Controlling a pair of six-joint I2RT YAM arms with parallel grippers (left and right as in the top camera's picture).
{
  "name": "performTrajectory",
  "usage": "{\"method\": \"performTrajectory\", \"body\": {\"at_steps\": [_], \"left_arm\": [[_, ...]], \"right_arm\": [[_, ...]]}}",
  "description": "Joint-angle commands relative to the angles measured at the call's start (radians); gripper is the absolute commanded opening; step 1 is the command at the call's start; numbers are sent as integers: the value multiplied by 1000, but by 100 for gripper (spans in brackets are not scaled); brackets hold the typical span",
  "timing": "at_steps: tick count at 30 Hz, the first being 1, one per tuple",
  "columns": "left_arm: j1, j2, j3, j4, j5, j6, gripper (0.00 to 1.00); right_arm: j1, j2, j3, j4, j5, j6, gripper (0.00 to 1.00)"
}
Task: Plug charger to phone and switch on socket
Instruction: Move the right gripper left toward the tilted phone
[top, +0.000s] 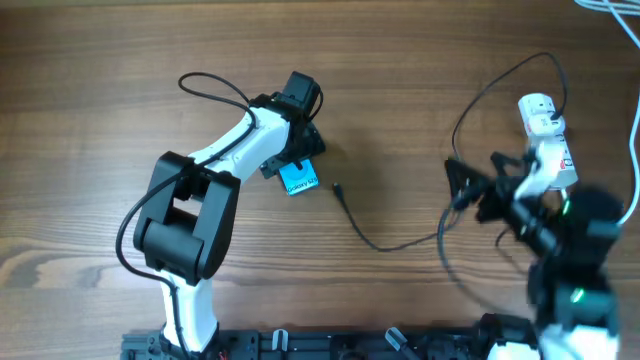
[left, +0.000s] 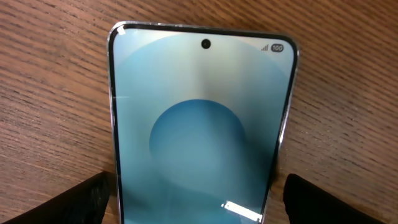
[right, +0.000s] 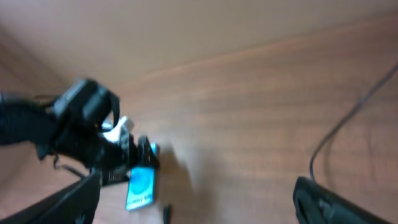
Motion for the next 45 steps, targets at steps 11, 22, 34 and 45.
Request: {"method": "performTrajectory", "body": {"at_steps": [11,22,34,45], "left_arm": [[21,116,-70,25,51,37,69],[19,116,-70,27,139,148,62],[19,116,-70,21,237,225,63],[19,116,-70,21,272,242,64]], "right_arm": [[54,716,235,-155,-315,-146,100],[262,993,235,-4,-401,-143,100],[367,993,235,18,-401,-109,100],[388,993,235,21,-401,-109,100]]}}
